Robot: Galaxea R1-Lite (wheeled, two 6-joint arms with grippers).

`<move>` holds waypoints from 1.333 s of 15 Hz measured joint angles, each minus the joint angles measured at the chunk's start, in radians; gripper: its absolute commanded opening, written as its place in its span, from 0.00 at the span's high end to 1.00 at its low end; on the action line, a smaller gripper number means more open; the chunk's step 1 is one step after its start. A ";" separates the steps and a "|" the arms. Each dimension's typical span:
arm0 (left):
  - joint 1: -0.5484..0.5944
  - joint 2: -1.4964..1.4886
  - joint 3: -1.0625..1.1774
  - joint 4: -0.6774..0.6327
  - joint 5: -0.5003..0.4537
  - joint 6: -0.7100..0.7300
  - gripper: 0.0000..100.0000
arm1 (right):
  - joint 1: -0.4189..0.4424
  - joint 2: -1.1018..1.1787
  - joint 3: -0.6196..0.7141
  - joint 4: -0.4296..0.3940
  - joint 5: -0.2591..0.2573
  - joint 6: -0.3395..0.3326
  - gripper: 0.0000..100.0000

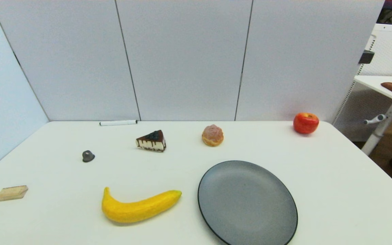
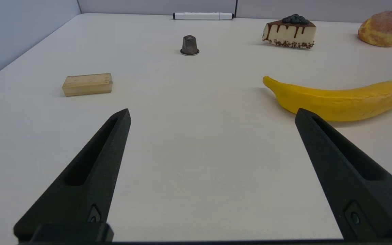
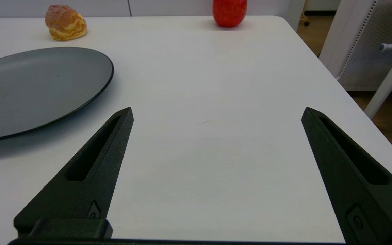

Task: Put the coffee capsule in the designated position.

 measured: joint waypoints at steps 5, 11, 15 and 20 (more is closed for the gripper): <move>0.000 0.000 0.000 0.000 0.000 0.000 0.00 | 0.000 0.000 0.000 0.000 0.000 0.000 0.00; 0.000 0.000 0.000 0.000 0.000 0.000 0.00 | 0.000 0.000 0.000 0.000 0.000 0.000 0.00; 0.000 0.000 0.000 0.000 0.000 0.000 0.00 | 0.000 0.000 0.000 0.000 0.000 0.000 0.00; 0.000 0.000 0.000 0.000 0.000 -0.002 0.00 | 0.000 0.000 0.000 0.000 0.000 0.000 0.00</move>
